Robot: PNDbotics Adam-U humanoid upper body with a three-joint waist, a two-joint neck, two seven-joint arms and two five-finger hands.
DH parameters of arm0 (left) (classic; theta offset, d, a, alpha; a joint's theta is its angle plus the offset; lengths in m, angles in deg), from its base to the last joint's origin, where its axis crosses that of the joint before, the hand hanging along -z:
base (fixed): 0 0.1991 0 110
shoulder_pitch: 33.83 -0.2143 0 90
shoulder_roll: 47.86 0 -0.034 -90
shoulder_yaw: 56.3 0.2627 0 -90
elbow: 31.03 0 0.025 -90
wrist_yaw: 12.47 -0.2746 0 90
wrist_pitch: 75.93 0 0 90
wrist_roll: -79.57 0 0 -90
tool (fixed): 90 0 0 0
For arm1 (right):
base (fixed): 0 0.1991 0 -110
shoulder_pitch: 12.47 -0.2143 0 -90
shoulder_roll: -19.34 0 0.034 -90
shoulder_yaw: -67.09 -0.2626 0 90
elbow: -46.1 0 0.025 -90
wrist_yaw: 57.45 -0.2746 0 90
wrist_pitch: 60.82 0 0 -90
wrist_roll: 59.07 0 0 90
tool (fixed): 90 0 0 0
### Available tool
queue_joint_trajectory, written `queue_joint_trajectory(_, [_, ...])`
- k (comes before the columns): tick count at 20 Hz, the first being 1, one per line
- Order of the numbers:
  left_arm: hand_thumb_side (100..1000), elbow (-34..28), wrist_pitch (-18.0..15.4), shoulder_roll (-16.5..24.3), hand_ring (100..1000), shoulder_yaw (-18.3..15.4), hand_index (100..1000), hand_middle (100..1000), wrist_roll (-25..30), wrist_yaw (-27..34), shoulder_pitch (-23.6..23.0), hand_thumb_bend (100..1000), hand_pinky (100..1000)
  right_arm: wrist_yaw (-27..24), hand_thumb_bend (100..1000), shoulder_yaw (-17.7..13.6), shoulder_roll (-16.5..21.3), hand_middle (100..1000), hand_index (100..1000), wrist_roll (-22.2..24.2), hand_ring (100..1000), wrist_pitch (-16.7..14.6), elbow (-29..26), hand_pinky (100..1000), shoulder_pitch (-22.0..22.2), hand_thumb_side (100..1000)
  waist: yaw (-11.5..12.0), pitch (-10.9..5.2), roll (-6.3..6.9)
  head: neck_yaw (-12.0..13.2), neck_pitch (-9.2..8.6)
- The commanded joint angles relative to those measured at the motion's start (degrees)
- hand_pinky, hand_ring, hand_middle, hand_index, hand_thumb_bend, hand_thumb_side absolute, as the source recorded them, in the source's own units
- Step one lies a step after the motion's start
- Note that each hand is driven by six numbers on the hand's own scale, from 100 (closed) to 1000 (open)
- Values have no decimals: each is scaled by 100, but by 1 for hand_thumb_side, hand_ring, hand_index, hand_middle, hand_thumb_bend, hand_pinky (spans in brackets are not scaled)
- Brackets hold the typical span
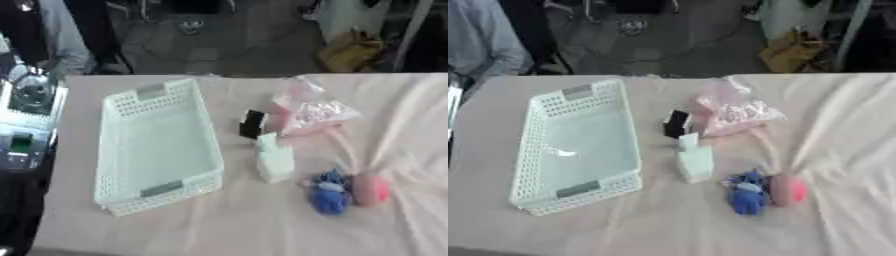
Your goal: Pick up objects on the table and place them in the box.
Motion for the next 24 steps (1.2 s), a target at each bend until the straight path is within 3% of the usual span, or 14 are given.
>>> queue_joint_trajectory(1, [1000, -77, -5, 191, 957, 12, 987, 939, 32, 37, 115, 100, 824, -256, 180, 128, 322, 897, 870, 605, 915, 236, -84, 903, -122, 939, 20, -140, -123, -53, -63])
queue_joint_trajectory(9, [1000, -77, -39, 169, 957, 62, 982, 937, 77, 65, 161, 100, 824, -1005, 137, 592, 202, 885, 860, 2039, 913, 1112, 46, 882, -574, 860, 92, -137, -169, -190, -63])
queue_joint_trajectory(14, [1000, -77, -52, 169, 957, 76, 980, 936, 95, 79, 186, 100, 824, -1457, 123, 830, -10, 884, 857, 2527, 916, 1490, 400, 875, -886, 827, 100, -129, -178, -228, -67])
queue_joint_trajectory(18, [1000, -77, -60, 178, 957, 89, 979, 935, 108, 84, 208, 100, 824, -1734, 120, 973, -125, 890, 857, 2819, 922, 1647, 609, 876, -1039, 806, 87, -117, -194, -241, -75])
queue_joint_trajectory(24, [1000, -77, -70, 203, 957, 112, 977, 935, 128, 84, 236, 100, 824, -1696, 154, 1111, -230, 910, 884, 3082, 928, 1651, 743, 884, -1286, 818, 79, -114, -239, -269, -89])
